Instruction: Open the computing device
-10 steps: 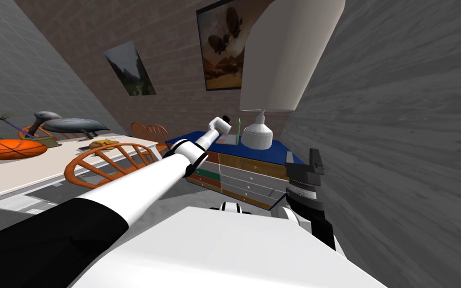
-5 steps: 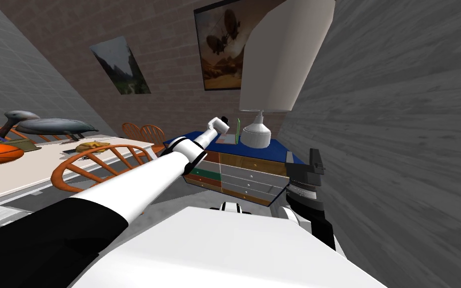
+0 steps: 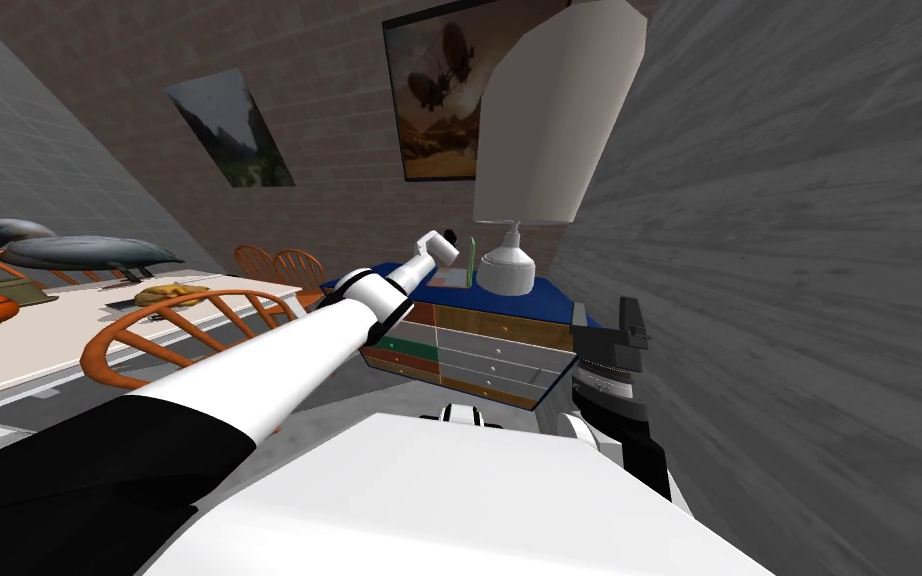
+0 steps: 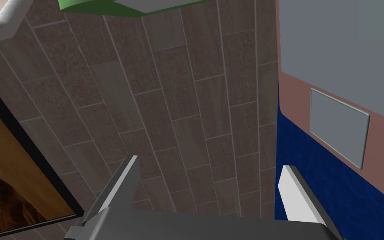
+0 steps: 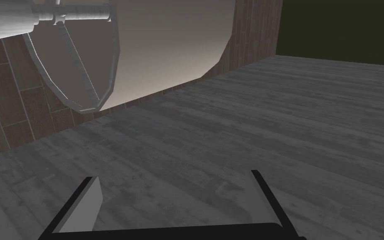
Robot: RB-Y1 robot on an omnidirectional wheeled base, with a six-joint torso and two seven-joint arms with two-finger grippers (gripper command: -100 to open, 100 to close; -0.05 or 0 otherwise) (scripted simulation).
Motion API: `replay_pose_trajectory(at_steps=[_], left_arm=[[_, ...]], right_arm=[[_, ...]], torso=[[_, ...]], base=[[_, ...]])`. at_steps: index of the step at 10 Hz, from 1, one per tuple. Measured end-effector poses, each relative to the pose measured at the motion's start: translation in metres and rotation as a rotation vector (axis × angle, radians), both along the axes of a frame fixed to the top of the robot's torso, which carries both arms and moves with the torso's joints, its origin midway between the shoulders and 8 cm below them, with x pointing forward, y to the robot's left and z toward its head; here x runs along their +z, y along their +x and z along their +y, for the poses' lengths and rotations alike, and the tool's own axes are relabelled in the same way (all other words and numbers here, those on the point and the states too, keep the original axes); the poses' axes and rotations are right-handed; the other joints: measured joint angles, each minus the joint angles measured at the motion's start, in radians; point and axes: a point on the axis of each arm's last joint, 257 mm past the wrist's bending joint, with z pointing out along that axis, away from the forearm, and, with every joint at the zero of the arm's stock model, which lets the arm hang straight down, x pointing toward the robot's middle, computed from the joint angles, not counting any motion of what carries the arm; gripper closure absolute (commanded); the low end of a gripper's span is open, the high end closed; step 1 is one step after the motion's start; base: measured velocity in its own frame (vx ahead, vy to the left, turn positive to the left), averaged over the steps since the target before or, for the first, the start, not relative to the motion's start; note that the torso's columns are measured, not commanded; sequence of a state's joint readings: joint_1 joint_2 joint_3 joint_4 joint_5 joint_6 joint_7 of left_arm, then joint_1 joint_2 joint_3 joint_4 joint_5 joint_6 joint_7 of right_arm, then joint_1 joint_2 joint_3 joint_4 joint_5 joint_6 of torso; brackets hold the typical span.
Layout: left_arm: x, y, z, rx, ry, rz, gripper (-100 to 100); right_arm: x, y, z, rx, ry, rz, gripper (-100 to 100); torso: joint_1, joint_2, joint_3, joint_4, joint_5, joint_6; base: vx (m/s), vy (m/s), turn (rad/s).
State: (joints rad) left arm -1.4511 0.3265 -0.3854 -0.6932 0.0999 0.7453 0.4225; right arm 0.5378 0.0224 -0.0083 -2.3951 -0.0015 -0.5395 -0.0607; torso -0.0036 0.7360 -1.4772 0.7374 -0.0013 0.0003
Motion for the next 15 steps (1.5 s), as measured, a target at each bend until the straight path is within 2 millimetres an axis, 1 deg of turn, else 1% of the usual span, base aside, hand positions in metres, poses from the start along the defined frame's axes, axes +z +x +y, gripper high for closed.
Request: replay_pose_trajectory(at_steps=[3,8,11,13,14,15], left_arm=[[0.011,-0.004,0.005,0.028,0.081,0.008,-100],[0.032,-0.011,0.018,0.092,0.228,0.023,-100],[0.04,-0.015,0.027,0.127,0.299,0.032,-100],[0.039,-0.015,0.029,0.131,0.304,0.035,-100],[0.04,-0.015,0.029,0.131,0.305,0.035,100],[0.038,-0.015,0.03,0.133,0.305,0.037,100]], right_arm=[[0.0,0.0,0.0,0.0,0.0,0.0,0],[0.0,0.0,0.0,0.0,0.0,0.0,0],[0.0,0.0,0.0,0.0,0.0,0.0,0],[0.0,0.0,0.0,0.0,0.0,0.0,0],[0.0,0.0,0.0,0.0,0.0,0.0,0],[0.0,0.0,0.0,0.0,0.0,0.0,0]], torso=[[0.005,0.004,0.002,0.001,0.002,0.0],[0.003,0.002,0.001,0.001,0.001,0.0],[0.005,0.001,0.001,0.0,0.002,0.0],[0.008,-0.002,-0.001,0.0,0.003,0.0],[0.006,0.0,0.0,0.0,0.002,0.0],[0.003,0.003,0.002,0.001,0.001,0.001]], base=[[0.004,-0.119,-0.011],[0.003,-0.118,-0.013],[0.021,-0.097,-0.005],[0.089,-0.002,-0.011],[0.006,0.002,0.015],[-0.001,0.056,0.028]])
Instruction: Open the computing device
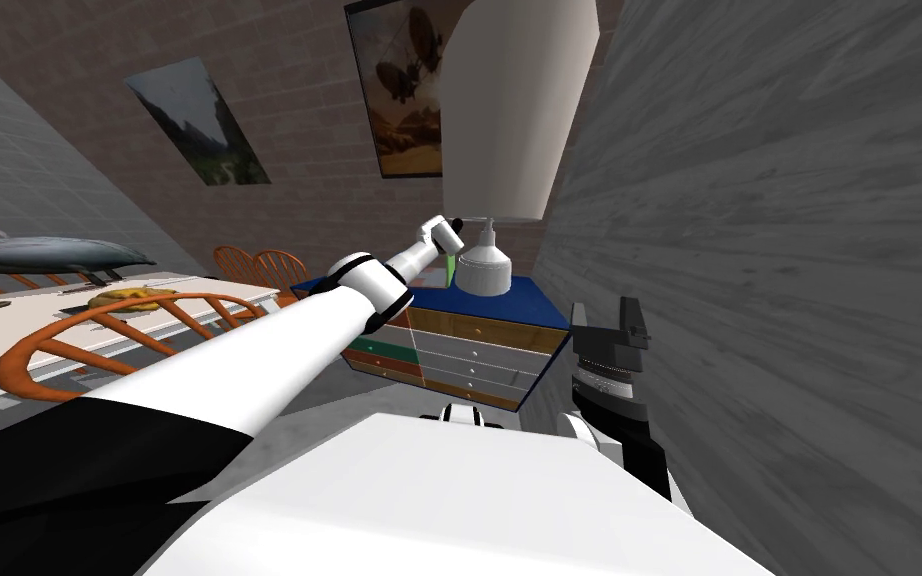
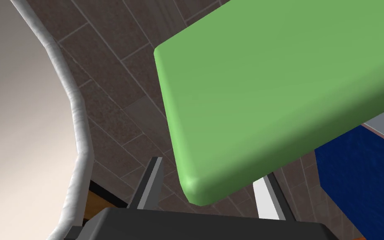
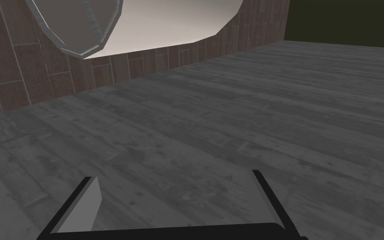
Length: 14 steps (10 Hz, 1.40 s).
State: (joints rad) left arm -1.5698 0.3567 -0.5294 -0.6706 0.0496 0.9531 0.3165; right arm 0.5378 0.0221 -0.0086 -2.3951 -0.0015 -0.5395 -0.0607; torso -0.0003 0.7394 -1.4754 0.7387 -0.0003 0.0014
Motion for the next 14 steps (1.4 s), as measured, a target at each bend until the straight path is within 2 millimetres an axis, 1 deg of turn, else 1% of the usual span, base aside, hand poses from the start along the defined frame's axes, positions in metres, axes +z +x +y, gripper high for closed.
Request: replay_pose_trajectory(at_steps=[2,5,9,10,14], left_arm=[[0.001,0.002,-0.003,-0.018,-0.083,-0.008,100],[0.004,0.004,-0.003,-0.035,-0.207,-0.02,100],[-0.003,0.008,0.002,-0.038,-0.362,-0.019,100],[-0.003,0.008,0.003,-0.037,-0.368,-0.02,100],[-0.028,0.017,0.006,-0.06,-0.544,-0.017,100]], right_arm=[[0.0,0.0,0.0,0.0,0.0,0.0,0],[0.0,0.0,0.0,0.0,0.0,0.0,0],[0.0,0.0,0.0,0.0,0.0,0.0,0],[0.0,0.0,0.0,0.0,0.0,0.0,0],[0.0,0.0,0.0,0.0,0.0,0.0,0]], torso=[[0.006,0.001,0.001,-0.001,0.003,-0.005],[0.007,-0.004,-0.002,-0.005,0.004,-0.007],[0.003,-0.004,-0.002,-0.003,0.002,-0.003],[-0.001,-0.002,-0.001,-0.002,0.0,-0.001],[-0.002,-0.002,-0.001,-0.004,0.0,0.0]], base=[[-0.017,0.088,0.029],[-0.014,0.075,0.035],[-0.014,0.061,0.034],[0.007,0.061,0.052],[0.0,0.073,0.045]])
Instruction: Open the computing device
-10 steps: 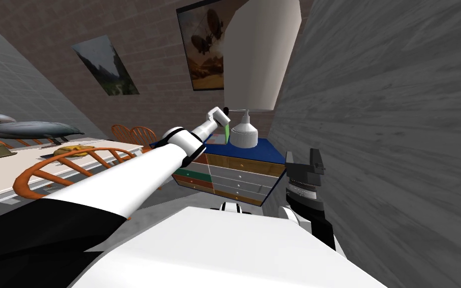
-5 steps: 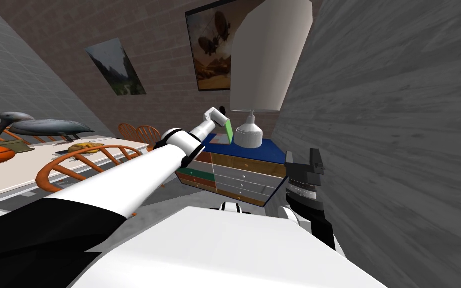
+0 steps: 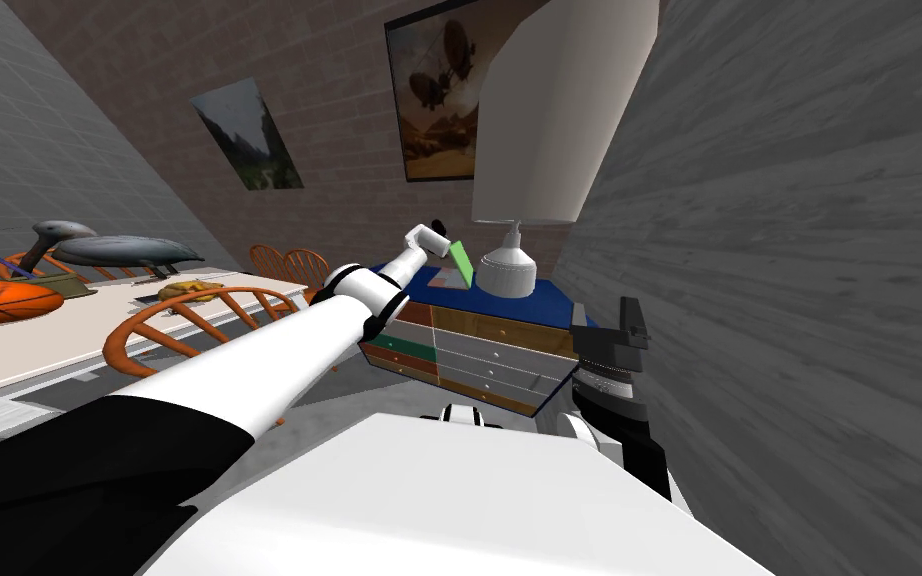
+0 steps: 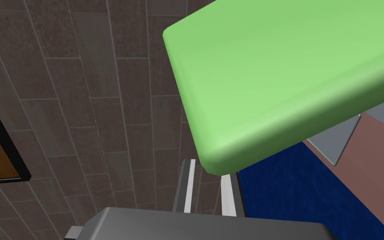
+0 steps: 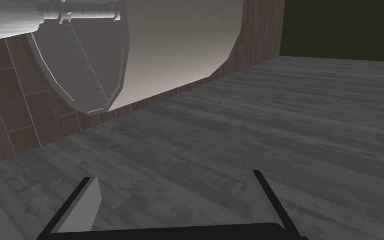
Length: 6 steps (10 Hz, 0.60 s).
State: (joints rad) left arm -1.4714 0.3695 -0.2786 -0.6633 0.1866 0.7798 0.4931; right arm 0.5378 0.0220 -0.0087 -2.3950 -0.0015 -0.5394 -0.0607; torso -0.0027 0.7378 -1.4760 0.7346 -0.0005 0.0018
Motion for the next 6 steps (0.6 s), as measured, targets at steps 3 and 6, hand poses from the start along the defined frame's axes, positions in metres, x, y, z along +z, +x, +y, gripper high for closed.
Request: replay_pose_trajectory(at_steps=[3,6], left_arm=[[-0.02,0.002,0.004,-0.007,-0.125,0.01,100],[-0.038,0.006,0.006,-0.009,-0.214,0.019,-100]], right_arm=[[0.0,0.0,0.0,0.0,0.0,0.0,0],[0.0,0.0,0.0,0.0,0.0,0.0,0]], torso=[[-0.001,0.0,0.0,0.001,-0.001,0.001],[-0.001,0.0,0.0,0.004,-0.001,0.0]], base=[[-0.008,0.062,0.034],[-0.001,0.035,0.014]])
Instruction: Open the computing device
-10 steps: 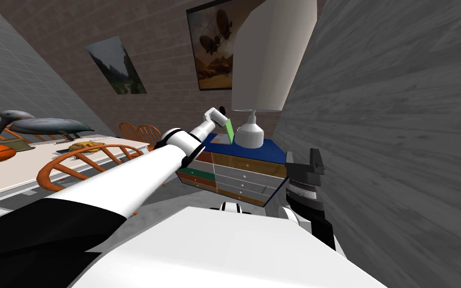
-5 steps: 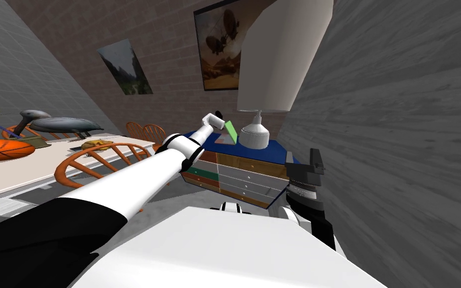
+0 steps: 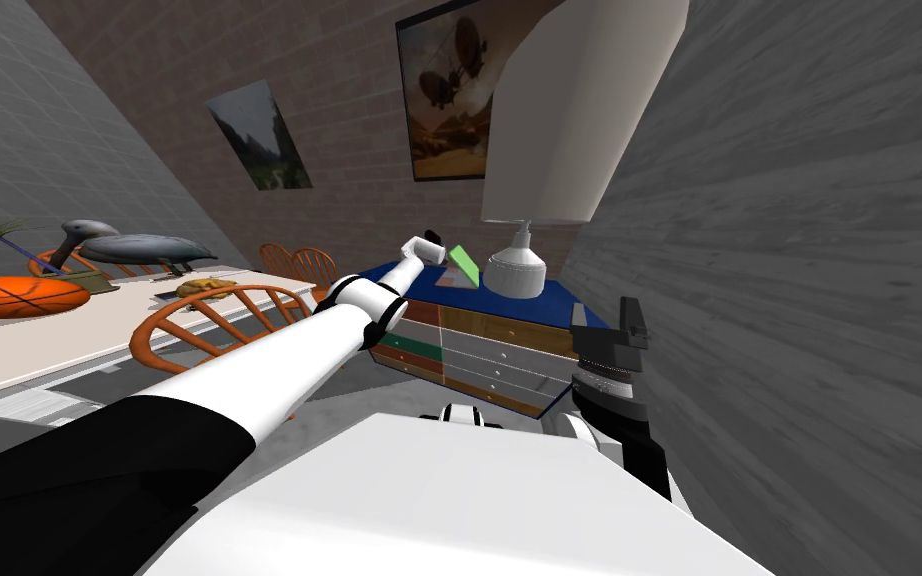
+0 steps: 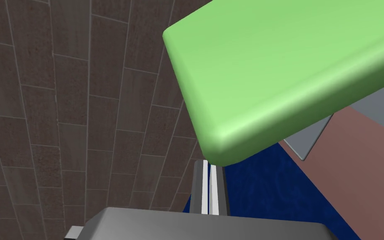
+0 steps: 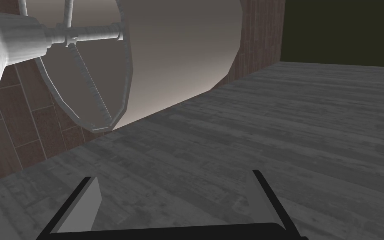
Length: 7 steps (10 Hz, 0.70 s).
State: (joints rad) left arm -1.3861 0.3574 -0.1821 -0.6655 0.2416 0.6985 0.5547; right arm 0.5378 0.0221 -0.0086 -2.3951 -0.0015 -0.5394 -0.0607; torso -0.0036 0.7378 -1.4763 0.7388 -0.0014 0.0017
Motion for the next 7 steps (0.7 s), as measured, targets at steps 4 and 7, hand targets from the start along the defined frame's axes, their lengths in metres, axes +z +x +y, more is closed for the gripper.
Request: replay_pose_trajectory(at_steps=[4,7], left_arm=[[-0.0045,0.0001,0.0033,0.006,0.002,0.009,100],[-0.0046,0.0001,0.0035,0.006,0.002,0.009,-100]], right_arm=[[0.0,0.0,0.0,0.0,0.0,0.0,0],[0.0,0.0,0.0,0.0,0.0,0.0,0]], torso=[[0.001,0.001,0.001,0.0,0.0,0.0],[0.004,0.0,0.0,-0.001,0.001,-0.002]], base=[[0.0,0.002,0.006],[-0.003,0.01,-0.01]])
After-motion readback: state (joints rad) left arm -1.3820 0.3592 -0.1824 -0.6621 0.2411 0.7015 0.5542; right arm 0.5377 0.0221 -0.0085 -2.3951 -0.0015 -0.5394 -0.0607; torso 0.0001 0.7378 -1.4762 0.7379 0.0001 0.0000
